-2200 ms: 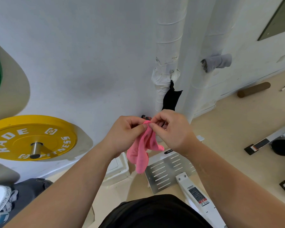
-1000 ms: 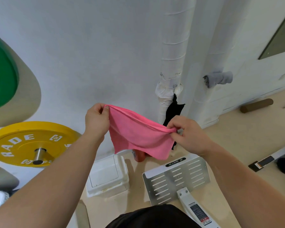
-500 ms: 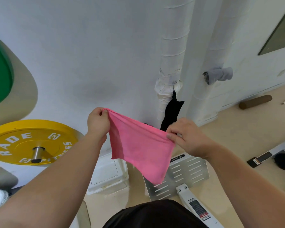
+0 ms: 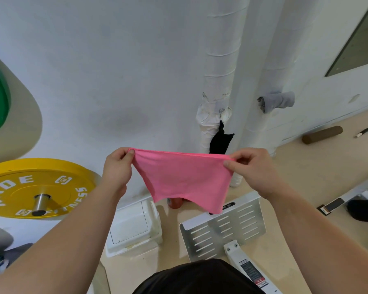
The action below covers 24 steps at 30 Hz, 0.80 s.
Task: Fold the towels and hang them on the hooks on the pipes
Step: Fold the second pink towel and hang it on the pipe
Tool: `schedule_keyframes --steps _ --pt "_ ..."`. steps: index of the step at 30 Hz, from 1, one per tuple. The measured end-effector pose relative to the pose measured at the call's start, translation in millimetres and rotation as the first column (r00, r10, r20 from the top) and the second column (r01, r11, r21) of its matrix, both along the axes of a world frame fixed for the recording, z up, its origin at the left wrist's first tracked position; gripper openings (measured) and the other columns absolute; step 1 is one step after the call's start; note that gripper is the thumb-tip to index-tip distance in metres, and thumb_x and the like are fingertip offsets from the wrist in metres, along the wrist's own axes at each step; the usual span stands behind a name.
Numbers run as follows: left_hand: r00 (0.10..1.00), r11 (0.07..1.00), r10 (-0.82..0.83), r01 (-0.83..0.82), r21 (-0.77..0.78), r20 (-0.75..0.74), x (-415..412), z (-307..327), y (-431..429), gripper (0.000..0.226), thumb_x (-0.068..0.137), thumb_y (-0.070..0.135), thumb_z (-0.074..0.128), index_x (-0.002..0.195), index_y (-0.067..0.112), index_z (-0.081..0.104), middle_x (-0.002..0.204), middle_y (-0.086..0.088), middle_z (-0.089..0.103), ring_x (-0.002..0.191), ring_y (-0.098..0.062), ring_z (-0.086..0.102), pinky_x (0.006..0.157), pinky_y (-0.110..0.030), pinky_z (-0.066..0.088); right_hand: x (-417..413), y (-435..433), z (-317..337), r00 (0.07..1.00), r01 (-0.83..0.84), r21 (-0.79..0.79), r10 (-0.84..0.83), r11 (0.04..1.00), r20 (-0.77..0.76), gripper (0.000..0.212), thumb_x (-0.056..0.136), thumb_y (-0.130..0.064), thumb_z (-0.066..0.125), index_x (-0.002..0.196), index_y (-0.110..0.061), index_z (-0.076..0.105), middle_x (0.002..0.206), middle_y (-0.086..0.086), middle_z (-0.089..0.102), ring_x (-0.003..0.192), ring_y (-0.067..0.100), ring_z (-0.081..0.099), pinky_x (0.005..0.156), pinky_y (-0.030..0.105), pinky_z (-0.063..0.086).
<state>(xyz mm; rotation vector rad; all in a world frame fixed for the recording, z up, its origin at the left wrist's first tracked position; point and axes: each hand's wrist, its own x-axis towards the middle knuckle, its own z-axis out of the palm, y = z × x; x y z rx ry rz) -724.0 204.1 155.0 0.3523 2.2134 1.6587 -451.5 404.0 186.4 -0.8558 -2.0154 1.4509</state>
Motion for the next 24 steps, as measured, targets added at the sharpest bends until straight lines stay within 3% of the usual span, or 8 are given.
schedule_keyframes --steps 3,5,9,13,16,19,22,24 --pt "0.996 0.993 -0.065 0.059 0.100 0.064 0.5 2.7 -3.9 0.022 0.103 0.012 0.052 0.096 0.008 0.072 0.089 -0.007 0.066 0.082 -0.017 0.057 0.084 -0.031 0.050 -3.9 6.6 1.2 0.986 0.106 -0.096 -0.117 0.990 -0.117 0.024 0.078 0.004 0.080 0.077 -0.018 0.070 0.064 0.002 0.064 0.064 0.014 0.058 0.069 0.036 0.049" --pt "0.993 0.990 -0.073 0.062 0.123 0.090 1.8 5.4 -5.2 0.021 0.102 0.013 0.054 0.094 0.009 0.073 0.089 -0.011 0.065 0.082 -0.020 0.055 0.082 -0.038 0.050 -4.7 11.5 -0.9 0.980 0.136 -0.151 -0.155 0.979 -0.127 0.028 0.082 0.005 0.077 0.088 -0.021 0.067 0.067 0.000 0.060 0.065 0.015 0.057 0.070 0.038 0.050" --pt "0.987 0.994 -0.079 0.067 0.089 0.142 14.1 8.1 -2.0 0.020 0.100 0.016 0.057 0.092 0.010 0.075 0.084 -0.009 0.065 0.078 -0.022 0.053 0.070 -0.036 0.043 -8.1 12.5 -14.4 0.962 0.264 -0.097 -0.269 0.960 -0.039 0.033 0.083 -0.001 0.071 0.092 -0.033 0.068 0.071 -0.002 0.055 0.067 0.017 0.051 0.068 0.037 0.046" --pt "0.988 0.999 -0.034 0.028 0.044 0.152 34.3 16.3 9.2 0.019 0.095 0.011 0.059 0.081 0.011 0.072 0.079 -0.007 0.064 0.073 -0.021 0.052 0.063 -0.030 0.041 -16.2 -1.1 -23.5 0.927 0.372 -0.031 -0.369 0.928 0.071 0.027 0.079 -0.006 0.062 0.088 -0.032 0.065 0.066 -0.005 0.053 0.061 0.015 0.050 0.064 0.037 0.048" --pt "0.990 0.996 -0.080 0.075 0.043 0.118 51.2 23.5 19.0 0.021 0.092 0.011 0.060 0.076 0.005 0.071 0.076 -0.012 0.060 0.071 -0.021 0.050 0.065 -0.036 0.040 -26.2 -17.3 -23.7 0.940 0.332 -0.024 -0.329 0.943 0.092 0.022 0.079 -0.006 0.063 0.084 -0.027 0.066 0.066 0.000 0.055 0.059 0.017 0.052 0.062 0.038 0.051" --pt "0.988 0.988 -0.150 0.149 0.042 0.032 73.5 32.1 28.5 0.021 0.093 0.013 0.062 0.079 0.012 0.077 0.084 -0.012 0.074 0.072 -0.020 0.059 0.068 -0.037 0.048 -41.1 -38.2 -18.9 0.968 0.250 -0.091 -0.248 0.964 0.032 0.016 0.082 -0.006 0.069 0.080 -0.022 0.070 0.066 0.002 0.061 0.057 0.022 0.058 0.059 0.038 0.054" --pt "0.970 0.970 -0.239 0.240 0.037 -0.031 97.7 41.1 34.2 0.022 0.095 0.014 0.063 0.082 0.019 0.080 0.085 -0.002 0.077 0.077 -0.016 0.065 0.073 -0.035 0.054 -52.3 -55.9 -12.9 0.985 0.163 -0.189 -0.172 0.968 -0.031 0.005 0.081 -0.018 0.074 0.081 -0.023 0.076 0.073 0.000 0.073 0.073 0.024 0.072 0.076 0.046 0.061" --pt "0.958 0.958 -0.282 0.284 0.042 -0.041 108.9 43.5 35.3 0.023 0.096 0.014 0.063 0.084 0.021 0.080 0.082 0.000 0.077 0.076 -0.015 0.069 0.072 -0.034 0.055 -55.5 -63.4 -7.6 0.992 0.084 -0.243 -0.104 0.966 -0.072 0.014 0.082 -0.015 0.069 0.089 -0.022 0.079 0.081 0.002 0.077 0.082 0.024 0.075 0.084 0.048 0.061"
